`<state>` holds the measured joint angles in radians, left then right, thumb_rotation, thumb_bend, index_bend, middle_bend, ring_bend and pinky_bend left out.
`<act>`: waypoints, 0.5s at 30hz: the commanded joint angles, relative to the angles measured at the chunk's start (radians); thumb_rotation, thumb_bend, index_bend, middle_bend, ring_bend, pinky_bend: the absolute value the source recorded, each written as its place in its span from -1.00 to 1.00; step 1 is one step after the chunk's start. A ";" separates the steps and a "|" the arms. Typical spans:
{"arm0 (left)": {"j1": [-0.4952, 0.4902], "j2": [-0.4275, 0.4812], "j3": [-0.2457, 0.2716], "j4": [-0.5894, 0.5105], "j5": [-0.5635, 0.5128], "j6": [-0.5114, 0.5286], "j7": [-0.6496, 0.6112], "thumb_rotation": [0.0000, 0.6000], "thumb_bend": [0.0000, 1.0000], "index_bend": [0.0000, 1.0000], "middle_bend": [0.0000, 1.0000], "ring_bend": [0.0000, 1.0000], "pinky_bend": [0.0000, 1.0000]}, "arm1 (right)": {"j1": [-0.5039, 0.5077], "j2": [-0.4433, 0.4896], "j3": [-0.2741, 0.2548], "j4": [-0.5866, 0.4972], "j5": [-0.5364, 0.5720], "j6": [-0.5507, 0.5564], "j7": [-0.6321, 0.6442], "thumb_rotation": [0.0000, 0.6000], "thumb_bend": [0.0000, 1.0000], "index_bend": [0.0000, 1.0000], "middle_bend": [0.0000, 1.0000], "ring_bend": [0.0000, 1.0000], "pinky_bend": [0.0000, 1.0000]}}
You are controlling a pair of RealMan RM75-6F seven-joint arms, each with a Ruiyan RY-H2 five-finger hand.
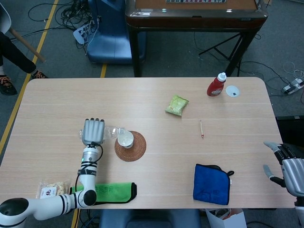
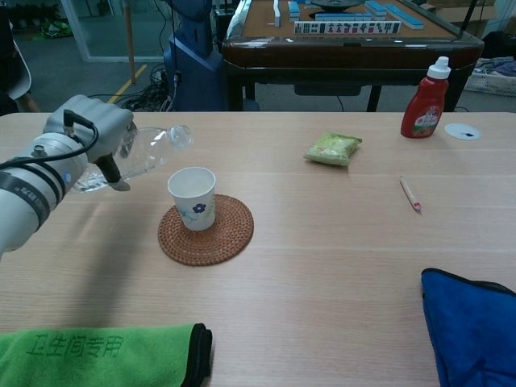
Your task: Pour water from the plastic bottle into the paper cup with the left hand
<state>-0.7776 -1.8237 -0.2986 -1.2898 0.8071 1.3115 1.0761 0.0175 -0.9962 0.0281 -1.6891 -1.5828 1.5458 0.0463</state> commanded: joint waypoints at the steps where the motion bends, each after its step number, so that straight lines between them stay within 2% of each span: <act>1: 0.024 -0.008 -0.040 -0.006 0.018 0.023 -0.119 1.00 -0.96 0.45 0.70 -0.07 0.03 | 0.000 -0.001 0.001 0.000 0.001 0.001 -0.003 1.00 -0.30 -0.57 -0.48 -0.58 -0.07; 4: 0.044 -0.009 -0.048 0.005 0.042 0.033 -0.209 1.00 -0.96 0.43 0.69 -0.08 0.01 | 0.000 -0.003 0.001 0.000 0.004 0.000 -0.008 1.00 -0.30 -0.57 -0.48 -0.58 -0.07; 9: 0.094 -0.018 -0.058 0.062 0.107 0.050 -0.437 1.00 -0.96 0.41 0.68 -0.09 0.00 | 0.002 -0.007 0.002 0.000 0.008 -0.007 -0.016 1.00 -0.30 -0.57 -0.48 -0.58 -0.07; 15: 0.152 -0.019 -0.085 0.095 0.121 0.037 -0.660 1.00 -0.96 0.33 0.59 -0.12 -0.01 | 0.005 -0.011 0.003 -0.001 0.013 -0.013 -0.025 1.00 -0.30 -0.57 -0.48 -0.58 -0.07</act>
<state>-0.6658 -1.8395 -0.3630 -1.2210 0.9080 1.3501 0.5160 0.0219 -1.0076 0.0310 -1.6898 -1.5696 1.5330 0.0216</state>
